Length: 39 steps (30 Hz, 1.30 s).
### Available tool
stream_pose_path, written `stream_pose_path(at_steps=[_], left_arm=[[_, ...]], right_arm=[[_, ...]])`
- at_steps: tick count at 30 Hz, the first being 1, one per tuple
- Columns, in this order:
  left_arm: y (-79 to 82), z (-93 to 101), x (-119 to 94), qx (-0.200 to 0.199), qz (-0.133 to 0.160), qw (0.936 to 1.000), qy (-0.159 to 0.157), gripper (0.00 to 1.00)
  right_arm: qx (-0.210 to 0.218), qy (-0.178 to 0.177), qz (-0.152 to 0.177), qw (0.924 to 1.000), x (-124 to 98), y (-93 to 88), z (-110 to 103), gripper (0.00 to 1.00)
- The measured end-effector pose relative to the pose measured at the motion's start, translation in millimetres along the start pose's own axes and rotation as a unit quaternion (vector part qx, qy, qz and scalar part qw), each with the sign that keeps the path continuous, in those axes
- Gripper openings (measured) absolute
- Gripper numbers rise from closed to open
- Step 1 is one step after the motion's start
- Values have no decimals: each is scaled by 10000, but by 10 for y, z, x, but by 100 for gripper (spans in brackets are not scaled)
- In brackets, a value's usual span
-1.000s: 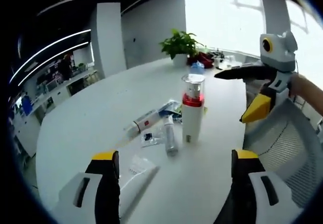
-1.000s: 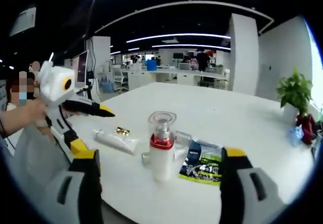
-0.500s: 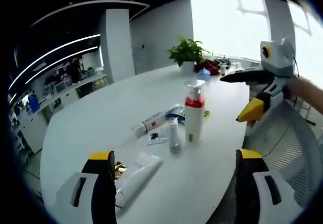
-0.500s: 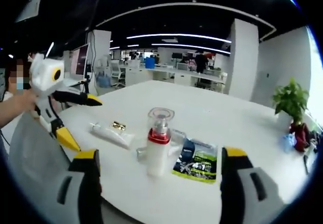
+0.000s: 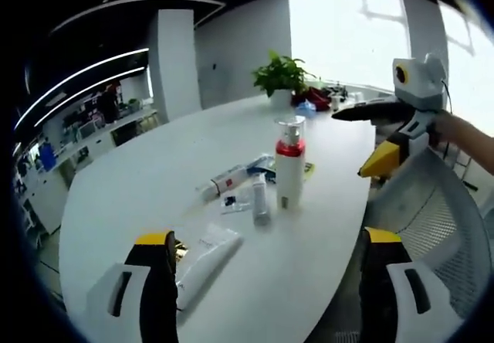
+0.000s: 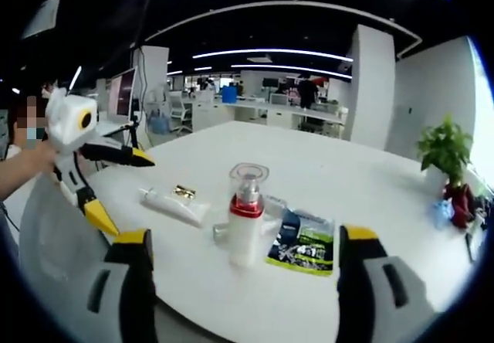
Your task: Arrange the skincare products in the storage area until every visible bottle or jar stands upright without overlapping.
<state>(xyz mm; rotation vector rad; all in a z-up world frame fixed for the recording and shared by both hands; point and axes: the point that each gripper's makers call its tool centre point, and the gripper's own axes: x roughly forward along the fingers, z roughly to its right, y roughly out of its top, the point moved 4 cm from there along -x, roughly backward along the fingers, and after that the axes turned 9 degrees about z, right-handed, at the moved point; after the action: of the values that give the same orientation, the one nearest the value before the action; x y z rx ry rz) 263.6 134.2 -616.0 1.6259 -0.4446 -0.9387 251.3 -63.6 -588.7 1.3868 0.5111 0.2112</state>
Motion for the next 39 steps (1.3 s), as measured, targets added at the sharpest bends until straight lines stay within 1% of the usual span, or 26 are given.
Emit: stream_pose_path(at_steps=[2,6,8,9,11,13,15,19,24,25,27,31,33,37,39], left_arm=[[-22,-63,-7,106,-64,9999,68,97],[-73,-179,-3,132,-213,9996,124,97],[-95,-245,6,257,-283,9992,107,96],[-113,-286,10,372,-378,9986,92,95],[-142,-346,27,477,-524,9975,63,93],[-170,-405,54,612,-634,9961,4,91],[-212,-453,83,686,-801,9944,-53,90],[-253,-552,144,845,-975,9916,-108,87],[-315,-661,220,940,-1174,9883,-256,80],[-336,-682,243,1000,-1236,9868,-319,80],[-363,-734,279,1066,-1337,9847,-333,77],[-408,-822,337,1044,-1459,9830,-398,72],[-449,-864,353,1066,-1598,9804,-437,67],[-531,-901,396,1118,-1808,9755,-565,62],[-571,-924,424,1088,-1890,9741,-593,58]], right_arm=[[31,8,2,10000,7,1,2,100],[211,108,-7,9997,30,-12,-6,100],[269,142,-3,9995,39,-14,-14,100],[273,142,5,9995,43,-11,-18,100],[257,143,-33,9996,53,-16,-17,100],[226,163,42,9996,67,0,-16,100],[244,189,42,9995,74,1,-22,100],[218,145,6,9997,83,4,-1,100],[167,92,-36,9998,94,6,33,100],[172,87,-55,9998,95,2,34,100],[205,88,-54,9997,98,0,38,100],[258,90,-49,9996,114,-1,47,100],[280,106,-65,9995,137,-10,49,100],[287,109,-82,9995,174,-22,57,100],[300,114,-87,9994,197,-25,63,100]])
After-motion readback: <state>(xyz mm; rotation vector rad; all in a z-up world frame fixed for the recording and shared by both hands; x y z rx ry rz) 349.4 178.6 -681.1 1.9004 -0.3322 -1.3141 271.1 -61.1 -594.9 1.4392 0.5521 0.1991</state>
